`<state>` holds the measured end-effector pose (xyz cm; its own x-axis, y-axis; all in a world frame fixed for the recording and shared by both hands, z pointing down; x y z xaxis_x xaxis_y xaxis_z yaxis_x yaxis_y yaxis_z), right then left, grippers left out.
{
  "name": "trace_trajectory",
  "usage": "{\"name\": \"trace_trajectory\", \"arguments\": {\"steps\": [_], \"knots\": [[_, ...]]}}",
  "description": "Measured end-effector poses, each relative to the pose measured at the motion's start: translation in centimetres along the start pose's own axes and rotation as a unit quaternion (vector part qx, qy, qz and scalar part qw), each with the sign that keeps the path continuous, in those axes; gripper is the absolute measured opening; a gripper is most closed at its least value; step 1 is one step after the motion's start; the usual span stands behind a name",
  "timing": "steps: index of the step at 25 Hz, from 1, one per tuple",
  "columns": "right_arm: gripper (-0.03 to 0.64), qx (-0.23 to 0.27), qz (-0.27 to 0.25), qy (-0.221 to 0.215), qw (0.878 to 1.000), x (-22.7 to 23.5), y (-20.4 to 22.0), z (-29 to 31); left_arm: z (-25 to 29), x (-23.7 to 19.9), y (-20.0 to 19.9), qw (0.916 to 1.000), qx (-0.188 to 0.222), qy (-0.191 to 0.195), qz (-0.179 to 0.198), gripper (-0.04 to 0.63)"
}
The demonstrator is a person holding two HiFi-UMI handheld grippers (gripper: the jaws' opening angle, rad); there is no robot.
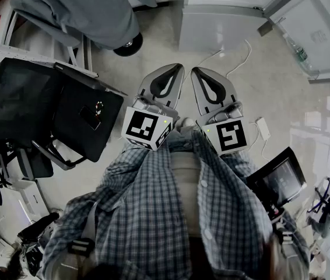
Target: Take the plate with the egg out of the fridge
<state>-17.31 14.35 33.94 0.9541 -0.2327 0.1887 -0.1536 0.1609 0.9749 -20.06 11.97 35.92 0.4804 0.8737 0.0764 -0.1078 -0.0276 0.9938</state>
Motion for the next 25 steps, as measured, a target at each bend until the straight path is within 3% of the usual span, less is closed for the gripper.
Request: {"name": "trace_trajectory", "arguments": {"steps": [13,25], "knots": [[0.006,0.007,0.029,0.019,0.999,1.1,-0.1,0.0,0.0,-0.2,0.0,1.0,0.002,-0.008,-0.002,0.006],[0.006,0.005,0.024,0.039,0.999,0.5,0.3,0.2,-1.4,-1.3,0.4,1.0,0.003,-0.008,-0.005,0.006]]}}
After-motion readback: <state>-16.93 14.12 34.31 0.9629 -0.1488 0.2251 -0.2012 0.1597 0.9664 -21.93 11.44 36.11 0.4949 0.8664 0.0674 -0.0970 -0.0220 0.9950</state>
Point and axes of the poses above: the fingertips, and each gripper's own axes: z forward along the fingers, x to its right, y out of its underside, the point moved 1 cm from there along -z, backward along the fingers, and after that the axes turned 14 degrees about z, right-handed, at the moved point
